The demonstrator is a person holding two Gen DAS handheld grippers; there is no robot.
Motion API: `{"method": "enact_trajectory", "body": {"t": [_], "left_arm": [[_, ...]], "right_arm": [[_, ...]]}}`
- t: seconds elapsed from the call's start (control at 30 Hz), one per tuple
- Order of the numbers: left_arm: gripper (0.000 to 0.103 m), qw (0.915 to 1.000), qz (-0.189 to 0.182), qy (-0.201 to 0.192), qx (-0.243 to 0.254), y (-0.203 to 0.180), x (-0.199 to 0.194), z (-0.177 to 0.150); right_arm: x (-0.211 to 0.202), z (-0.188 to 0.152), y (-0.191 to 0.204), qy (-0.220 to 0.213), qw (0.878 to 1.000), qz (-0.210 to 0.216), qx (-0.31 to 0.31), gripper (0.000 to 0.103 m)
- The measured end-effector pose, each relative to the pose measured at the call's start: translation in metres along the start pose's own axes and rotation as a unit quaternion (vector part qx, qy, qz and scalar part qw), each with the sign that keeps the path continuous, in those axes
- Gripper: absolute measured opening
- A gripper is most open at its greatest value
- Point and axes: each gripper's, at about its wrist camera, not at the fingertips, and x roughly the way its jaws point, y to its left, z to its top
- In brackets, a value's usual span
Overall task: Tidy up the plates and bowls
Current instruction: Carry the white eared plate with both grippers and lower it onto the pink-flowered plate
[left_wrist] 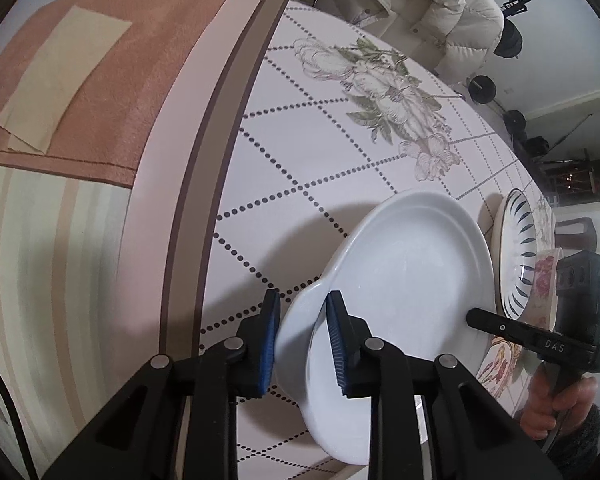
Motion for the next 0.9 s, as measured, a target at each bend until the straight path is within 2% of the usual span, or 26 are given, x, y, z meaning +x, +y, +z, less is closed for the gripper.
{"method": "enact_trajectory", "body": {"t": [0.23, 0.43, 0.67, 0.9], "left_arm": [[0.020, 0.9998, -0.001, -0.020, 0.009, -0.015, -0.026, -0.004], [0.021, 0.9990, -0.005, -0.036, 0.026, -0.039, -0.057, -0.022], [0.021, 0.9988, -0.008, -0.034, 0.034, -0.051, -0.079, -0.072], [0.020, 0.9997, -0.005, -0.009, 0.021, -0.046, -0.074, -0.136]], "right_arm": [[-0.027, -0.003, 0.014, -0.014, 1.000, 0.003, -0.017, 0.015], [-0.065, -0.022, 0.028, -0.032, 0.999, -0.003, -0.032, 0.015], [-0.093, -0.079, 0.037, -0.032, 0.998, -0.018, -0.046, 0.014], [-0.088, -0.143, 0.022, -0.013, 0.999, -0.020, -0.036, 0.015]]}}
